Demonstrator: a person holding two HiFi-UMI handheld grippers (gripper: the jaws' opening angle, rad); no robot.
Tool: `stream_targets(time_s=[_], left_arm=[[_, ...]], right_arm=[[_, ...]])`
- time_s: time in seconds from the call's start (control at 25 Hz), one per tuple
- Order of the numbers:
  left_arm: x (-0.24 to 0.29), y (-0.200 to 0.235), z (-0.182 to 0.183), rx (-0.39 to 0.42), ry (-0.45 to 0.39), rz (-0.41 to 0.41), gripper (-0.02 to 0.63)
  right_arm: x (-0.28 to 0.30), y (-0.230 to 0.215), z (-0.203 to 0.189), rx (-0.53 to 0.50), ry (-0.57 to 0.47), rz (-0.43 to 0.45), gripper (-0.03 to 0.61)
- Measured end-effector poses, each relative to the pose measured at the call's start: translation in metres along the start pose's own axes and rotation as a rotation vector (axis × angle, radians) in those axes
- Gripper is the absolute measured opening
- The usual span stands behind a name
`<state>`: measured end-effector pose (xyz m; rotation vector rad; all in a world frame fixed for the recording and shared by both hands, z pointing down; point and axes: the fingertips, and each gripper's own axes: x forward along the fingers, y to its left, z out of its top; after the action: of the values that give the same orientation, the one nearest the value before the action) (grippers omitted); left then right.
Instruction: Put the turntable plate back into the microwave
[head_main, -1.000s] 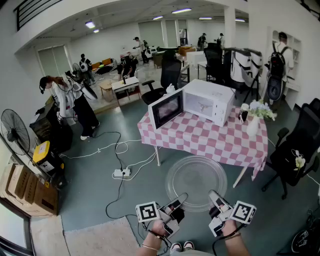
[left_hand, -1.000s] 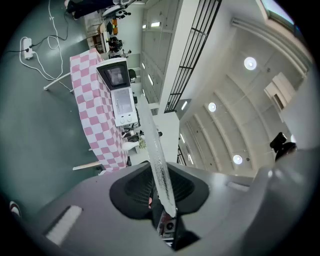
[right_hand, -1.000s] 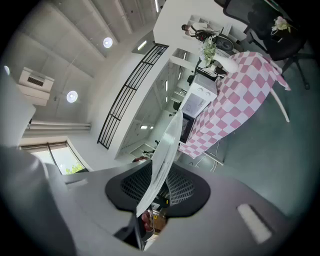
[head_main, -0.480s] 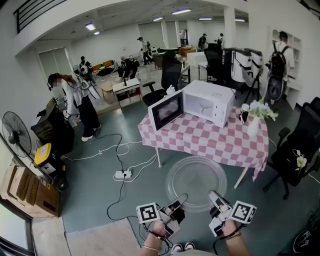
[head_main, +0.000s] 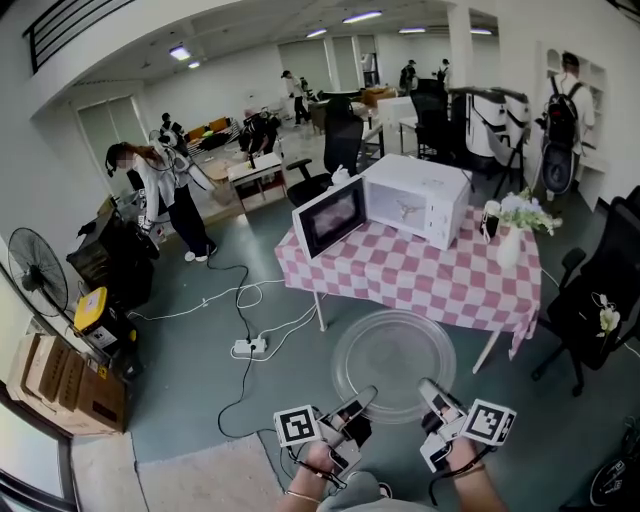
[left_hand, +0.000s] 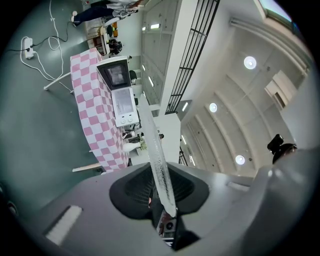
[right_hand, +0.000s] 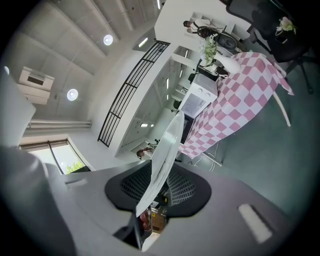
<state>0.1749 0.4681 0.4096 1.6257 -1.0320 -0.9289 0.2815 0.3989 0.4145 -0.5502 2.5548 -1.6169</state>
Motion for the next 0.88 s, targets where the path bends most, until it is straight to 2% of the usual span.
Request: stream_targets(time_s=[0.24, 0.28, 0.4, 0.44, 0.48, 0.6, 0.72, 0.84, 0.88], left_arm=[[0.014, 0.012, 0.01, 0.015, 0.013, 0.02, 0.055], [0.017, 0.013, 0.013, 0.008, 0.014, 0.017, 0.055], [0.027, 0.021, 0.025, -0.004, 0.016, 0.018, 0.055], [0.032, 0.023, 0.03, -0.004, 0.016, 0.017, 0.054], [0.036, 0.026, 0.037, -0.001, 0.017, 0.017, 0.055], [0.05, 0.033, 0.057, 0.01, 0.019, 0.017, 0.054], [0.066, 0.039, 0.082, 0.0, 0.018, 0.01, 0.054], [0.082, 0.043, 0.108, -0.007, 0.022, -0.003, 0.054], [0.087, 0.044, 0.117, -0.009, 0.022, -0.006, 0.054]], right_arm=[[0.009, -0.019, 0.008, 0.047, 0.002, -0.042, 0.092], [0.014, -0.018, 0.011, 0.039, 0.001, -0.024, 0.092], [0.036, -0.001, 0.027, -0.04, -0.011, 0.116, 0.092], [0.043, -0.001, 0.032, -0.047, -0.014, 0.125, 0.092], [0.049, -0.005, 0.036, -0.041, -0.015, 0.112, 0.092], [0.062, -0.025, 0.045, 0.014, -0.009, 0.0, 0.092], [0.084, -0.033, 0.062, 0.025, -0.011, -0.04, 0.092], [0.117, -0.017, 0.082, -0.029, -0.017, 0.057, 0.092], [0.126, -0.015, 0.088, -0.036, -0.017, 0.066, 0.092]])
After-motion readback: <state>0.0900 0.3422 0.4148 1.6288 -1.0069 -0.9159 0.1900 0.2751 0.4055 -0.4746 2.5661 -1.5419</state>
